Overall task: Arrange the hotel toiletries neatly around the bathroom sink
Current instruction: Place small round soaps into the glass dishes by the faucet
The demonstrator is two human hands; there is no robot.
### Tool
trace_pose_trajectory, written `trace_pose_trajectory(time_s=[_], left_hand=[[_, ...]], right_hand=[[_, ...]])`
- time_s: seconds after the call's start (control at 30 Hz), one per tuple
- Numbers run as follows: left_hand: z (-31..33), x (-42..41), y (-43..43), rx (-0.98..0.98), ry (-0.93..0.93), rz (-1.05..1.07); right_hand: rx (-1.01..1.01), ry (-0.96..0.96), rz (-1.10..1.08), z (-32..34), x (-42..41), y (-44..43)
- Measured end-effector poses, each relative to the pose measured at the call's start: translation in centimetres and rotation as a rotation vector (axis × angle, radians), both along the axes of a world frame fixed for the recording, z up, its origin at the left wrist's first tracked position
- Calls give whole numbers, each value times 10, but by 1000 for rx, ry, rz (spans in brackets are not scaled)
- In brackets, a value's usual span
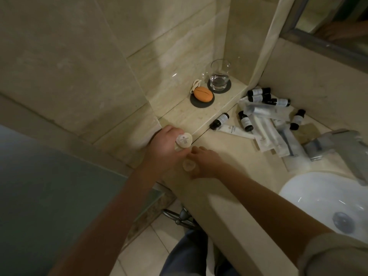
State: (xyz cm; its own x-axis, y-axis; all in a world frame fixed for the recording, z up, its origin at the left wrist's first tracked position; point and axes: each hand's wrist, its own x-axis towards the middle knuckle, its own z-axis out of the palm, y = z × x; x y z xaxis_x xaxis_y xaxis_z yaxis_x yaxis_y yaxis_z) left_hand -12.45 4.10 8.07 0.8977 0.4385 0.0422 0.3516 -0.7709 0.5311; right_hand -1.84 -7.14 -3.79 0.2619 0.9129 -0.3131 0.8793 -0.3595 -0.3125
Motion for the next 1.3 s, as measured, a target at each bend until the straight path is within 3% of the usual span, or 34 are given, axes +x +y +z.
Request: trace_pose_trajectory(time_s=[0.2, 0.37, 0.5, 0.7, 0.87, 1.1, 1.3], left_hand=[[2, -1, 0, -3, 11, 0], [3, -2, 0, 5, 11, -13], [2, -1, -3, -8, 14, -8], [5, 28, -32, -43, 31, -63], [9, 69, -95, -90, -35, -257], [17, 118, -222, -140, -54, -598], [16, 150, -327, -153, -1, -806]], right_hand=[[28, -18, -82, -10, -11, 3], [86, 155, -262, -12, -14, 0], [264, 272, -412, 2, -8, -24], [577, 199, -549, 49, 5, -98], [682, 86, -739, 80, 8, -190], [614, -109, -1036, 95, 2, -330], [455, -156, -1198, 98, 15, -443]])
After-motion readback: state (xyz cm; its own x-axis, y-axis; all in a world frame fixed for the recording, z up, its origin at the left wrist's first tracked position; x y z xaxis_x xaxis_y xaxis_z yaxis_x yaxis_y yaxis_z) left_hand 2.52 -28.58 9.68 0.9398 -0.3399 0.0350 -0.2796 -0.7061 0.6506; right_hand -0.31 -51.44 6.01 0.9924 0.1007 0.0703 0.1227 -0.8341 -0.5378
